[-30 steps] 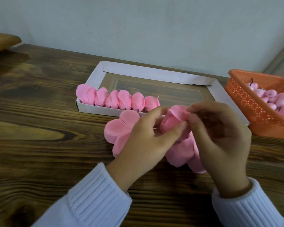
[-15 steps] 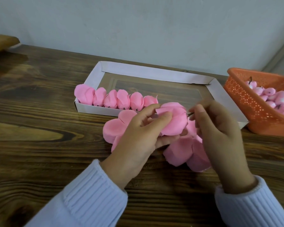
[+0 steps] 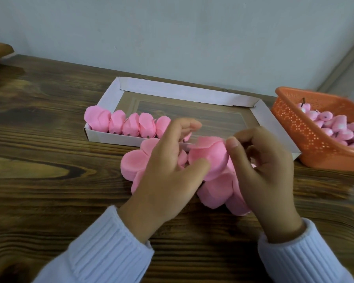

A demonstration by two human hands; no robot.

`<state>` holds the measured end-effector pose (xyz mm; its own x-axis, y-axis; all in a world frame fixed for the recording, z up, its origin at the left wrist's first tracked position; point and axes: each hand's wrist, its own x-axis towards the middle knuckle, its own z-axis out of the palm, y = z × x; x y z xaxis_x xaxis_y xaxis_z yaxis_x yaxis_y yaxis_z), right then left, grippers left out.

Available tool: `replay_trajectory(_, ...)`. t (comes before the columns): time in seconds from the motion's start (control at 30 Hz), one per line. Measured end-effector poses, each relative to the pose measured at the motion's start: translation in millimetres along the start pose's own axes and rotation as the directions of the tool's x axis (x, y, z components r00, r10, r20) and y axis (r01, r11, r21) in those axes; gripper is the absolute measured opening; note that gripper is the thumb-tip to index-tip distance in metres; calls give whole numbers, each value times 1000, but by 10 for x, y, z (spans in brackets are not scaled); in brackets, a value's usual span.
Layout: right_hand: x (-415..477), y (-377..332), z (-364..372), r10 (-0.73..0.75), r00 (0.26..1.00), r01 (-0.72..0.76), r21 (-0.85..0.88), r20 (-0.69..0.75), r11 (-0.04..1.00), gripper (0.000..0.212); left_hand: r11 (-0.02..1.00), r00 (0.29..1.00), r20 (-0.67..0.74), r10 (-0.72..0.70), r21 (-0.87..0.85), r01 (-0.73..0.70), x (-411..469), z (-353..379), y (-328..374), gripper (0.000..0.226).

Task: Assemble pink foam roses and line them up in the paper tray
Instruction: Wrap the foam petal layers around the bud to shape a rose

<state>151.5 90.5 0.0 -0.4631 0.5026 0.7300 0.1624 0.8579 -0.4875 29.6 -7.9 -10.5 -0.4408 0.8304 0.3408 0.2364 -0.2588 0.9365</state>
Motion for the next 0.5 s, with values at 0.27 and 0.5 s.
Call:
replay_trajectory(0.27, -14, -22, 7, -56, 994, 56, 2, 95, 998, 6, 863, 945, 178, 275, 388, -324, -2, 2, 54, 75)
replay_trajectory(0.5, -19, -75, -12, -26, 981, -22, 238, 194, 971, 7, 921, 957, 250, 148, 317, -225, 24, 34, 24, 85)
